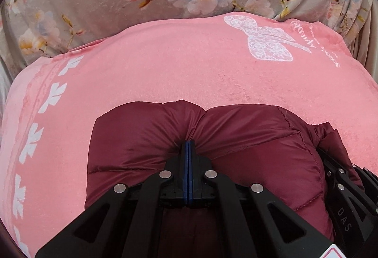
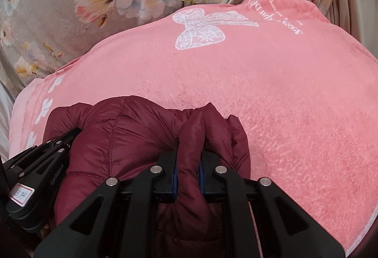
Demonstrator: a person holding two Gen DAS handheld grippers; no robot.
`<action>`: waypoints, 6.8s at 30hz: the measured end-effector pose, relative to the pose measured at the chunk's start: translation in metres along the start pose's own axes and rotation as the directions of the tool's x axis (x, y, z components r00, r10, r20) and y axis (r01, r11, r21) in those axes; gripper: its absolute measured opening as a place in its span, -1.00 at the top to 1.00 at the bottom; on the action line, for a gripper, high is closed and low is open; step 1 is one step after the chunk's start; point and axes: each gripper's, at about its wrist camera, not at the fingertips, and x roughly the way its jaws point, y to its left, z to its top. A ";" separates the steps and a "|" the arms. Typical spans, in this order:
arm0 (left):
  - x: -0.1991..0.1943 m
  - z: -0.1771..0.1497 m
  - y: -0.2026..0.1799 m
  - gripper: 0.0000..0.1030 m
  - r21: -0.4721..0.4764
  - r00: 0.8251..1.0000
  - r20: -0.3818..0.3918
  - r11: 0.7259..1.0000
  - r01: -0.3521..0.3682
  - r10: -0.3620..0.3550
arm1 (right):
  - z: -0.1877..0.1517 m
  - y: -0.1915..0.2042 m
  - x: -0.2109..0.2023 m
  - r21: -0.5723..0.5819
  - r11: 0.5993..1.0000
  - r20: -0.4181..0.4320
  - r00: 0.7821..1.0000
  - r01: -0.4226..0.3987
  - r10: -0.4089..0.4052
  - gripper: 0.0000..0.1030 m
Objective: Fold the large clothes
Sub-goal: 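Grasp the folded jacket with the left gripper while the right gripper holds it, then open both grippers and release the maroon jacket bundle, then grasp the jacket edge with the left gripper while the right gripper grasps beside it, then regrasp the jacket's folded edge with both grippers and fold it over, then open both grippers and pull them back from the folded jacket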
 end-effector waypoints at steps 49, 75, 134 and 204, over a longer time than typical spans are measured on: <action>-0.061 -0.078 0.094 -0.71 -0.365 0.941 -0.150 0.901 0.233 -0.304 | -0.083 -0.051 -0.077 0.267 0.937 -0.023 0.970 -0.226 0.241 -0.66; -0.156 -0.036 0.100 0.23 -0.121 0.920 0.173 0.920 0.374 -0.351 | -0.031 0.046 -0.144 -0.048 0.959 0.216 0.934 -0.280 0.284 0.72; -0.043 0.027 0.270 0.05 -0.232 0.998 0.047 0.972 -0.019 0.031 | 0.049 0.214 -0.020 -0.257 0.944 0.145 0.957 -0.207 0.250 0.23; -0.061 -0.072 0.191 -0.90 -0.124 0.930 0.225 0.956 -0.267 0.289 | -0.059 0.186 -0.028 -0.256 0.964 0.110 0.988 -0.074 0.105 -0.56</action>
